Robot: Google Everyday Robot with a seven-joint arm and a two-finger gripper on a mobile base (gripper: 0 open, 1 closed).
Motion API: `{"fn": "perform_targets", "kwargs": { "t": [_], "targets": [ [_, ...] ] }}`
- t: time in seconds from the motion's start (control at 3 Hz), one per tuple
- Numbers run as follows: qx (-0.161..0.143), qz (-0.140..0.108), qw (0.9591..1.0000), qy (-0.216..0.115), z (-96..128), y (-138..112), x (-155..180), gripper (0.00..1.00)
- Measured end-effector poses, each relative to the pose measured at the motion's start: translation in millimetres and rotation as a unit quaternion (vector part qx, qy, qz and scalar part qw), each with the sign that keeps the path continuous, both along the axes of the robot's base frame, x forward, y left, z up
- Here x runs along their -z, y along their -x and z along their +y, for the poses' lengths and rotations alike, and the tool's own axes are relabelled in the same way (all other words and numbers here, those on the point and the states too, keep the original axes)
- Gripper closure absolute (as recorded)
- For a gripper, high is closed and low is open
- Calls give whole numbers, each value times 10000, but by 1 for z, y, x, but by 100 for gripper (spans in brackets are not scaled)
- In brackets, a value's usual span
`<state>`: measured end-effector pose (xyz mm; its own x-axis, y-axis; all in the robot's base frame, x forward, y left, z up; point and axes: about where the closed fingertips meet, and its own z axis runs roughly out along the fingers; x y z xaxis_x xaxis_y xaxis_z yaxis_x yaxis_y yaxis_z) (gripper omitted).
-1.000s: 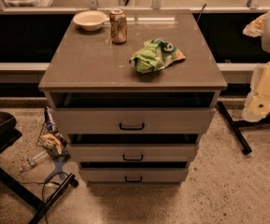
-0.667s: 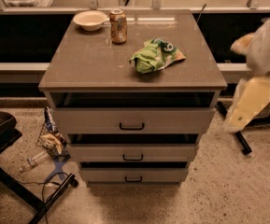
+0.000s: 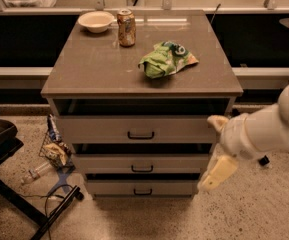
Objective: Open middle drawer
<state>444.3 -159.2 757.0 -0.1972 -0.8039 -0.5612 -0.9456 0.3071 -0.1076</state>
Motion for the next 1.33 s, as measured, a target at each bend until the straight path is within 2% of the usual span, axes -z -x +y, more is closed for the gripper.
{"fn": "perform_targets", "kwargs": {
  "t": [0.33, 0.67, 1.0, 1.33],
  "targets": [
    [-161, -406, 9981, -444, 15, -19, 58, 0],
    [56, -1097, 9915, -699, 21, -61, 102, 0],
    [192, -1225, 9901, -656, 17, -70, 98, 0],
    [159, -1168, 9909, -653, 21, -68, 103, 0]
  ]
}}
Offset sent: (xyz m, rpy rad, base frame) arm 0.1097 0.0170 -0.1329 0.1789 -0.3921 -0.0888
